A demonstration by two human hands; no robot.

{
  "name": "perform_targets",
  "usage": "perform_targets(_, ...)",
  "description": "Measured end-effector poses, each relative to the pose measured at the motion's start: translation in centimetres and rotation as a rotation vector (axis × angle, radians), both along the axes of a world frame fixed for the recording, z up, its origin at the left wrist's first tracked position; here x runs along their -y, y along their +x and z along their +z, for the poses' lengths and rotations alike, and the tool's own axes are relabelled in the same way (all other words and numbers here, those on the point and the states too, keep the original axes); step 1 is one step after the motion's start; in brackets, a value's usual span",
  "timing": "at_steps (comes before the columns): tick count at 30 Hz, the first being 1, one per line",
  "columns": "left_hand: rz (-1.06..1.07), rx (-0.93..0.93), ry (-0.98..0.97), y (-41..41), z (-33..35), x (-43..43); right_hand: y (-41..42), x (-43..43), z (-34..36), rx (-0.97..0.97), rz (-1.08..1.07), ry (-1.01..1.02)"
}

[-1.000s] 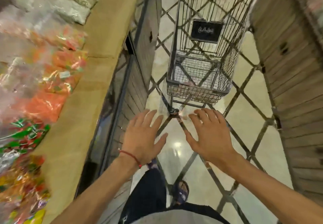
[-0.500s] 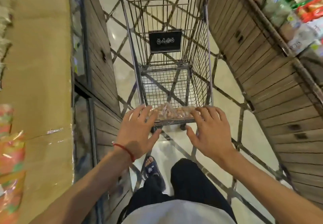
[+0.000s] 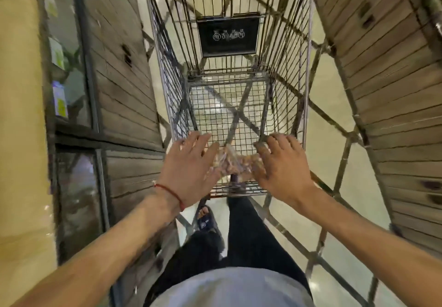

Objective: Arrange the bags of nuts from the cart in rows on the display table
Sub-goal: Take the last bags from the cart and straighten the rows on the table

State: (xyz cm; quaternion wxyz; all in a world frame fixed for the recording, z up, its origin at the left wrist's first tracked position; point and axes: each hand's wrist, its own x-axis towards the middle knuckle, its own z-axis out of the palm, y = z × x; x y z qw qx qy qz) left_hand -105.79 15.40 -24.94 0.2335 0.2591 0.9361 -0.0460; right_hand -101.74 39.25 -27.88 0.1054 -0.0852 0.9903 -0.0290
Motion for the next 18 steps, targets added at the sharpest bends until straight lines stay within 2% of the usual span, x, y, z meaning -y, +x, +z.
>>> perform_targets(5,0.016,0.028,-0.051,-3.0,-3.1,-2.2,-3.8,-2.0,-3.5,0.188,0.054,0.045)
perform_targets(12,0.120,0.152,0.011,-5.3,-9.1,-3.3,-5.9,-2.6,-8.2,0.272,-0.003,0.040)
perform_targets(18,0.205,0.263,0.101,-5.3,-14.7,-4.3,-5.4,-1.9,-11.3,0.246,-0.053,0.018)
